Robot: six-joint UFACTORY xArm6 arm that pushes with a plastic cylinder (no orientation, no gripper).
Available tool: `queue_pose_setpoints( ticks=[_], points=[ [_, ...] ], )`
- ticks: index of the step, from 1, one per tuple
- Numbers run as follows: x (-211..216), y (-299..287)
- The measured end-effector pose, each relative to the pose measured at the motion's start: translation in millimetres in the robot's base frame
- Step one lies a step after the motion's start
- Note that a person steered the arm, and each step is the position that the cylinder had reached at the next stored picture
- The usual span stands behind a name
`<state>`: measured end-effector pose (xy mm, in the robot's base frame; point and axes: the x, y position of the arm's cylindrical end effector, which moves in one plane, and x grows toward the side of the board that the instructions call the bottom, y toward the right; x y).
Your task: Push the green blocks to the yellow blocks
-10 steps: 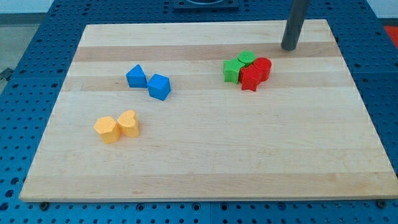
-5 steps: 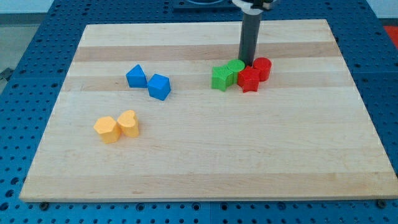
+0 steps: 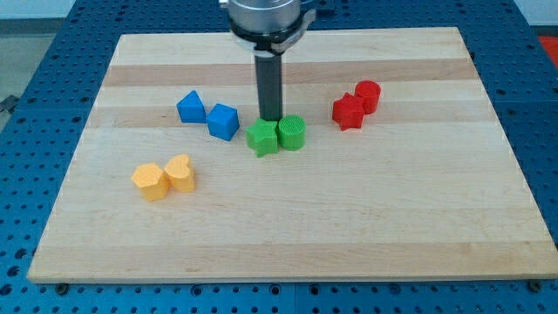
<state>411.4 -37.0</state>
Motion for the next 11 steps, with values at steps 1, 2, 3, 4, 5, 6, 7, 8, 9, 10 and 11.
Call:
queue_pose_setpoints(
  ticks=[1, 2, 3, 4, 5, 6, 7, 8, 9, 10, 11],
  points=[
    [11, -18],
    [13, -28],
    [37, -35],
    [30, -35],
    [-10, -27],
    [-30, -5],
    [-21, 25],
    [7, 32],
    [33, 32],
    [37, 32],
    [29, 28]
  ],
)
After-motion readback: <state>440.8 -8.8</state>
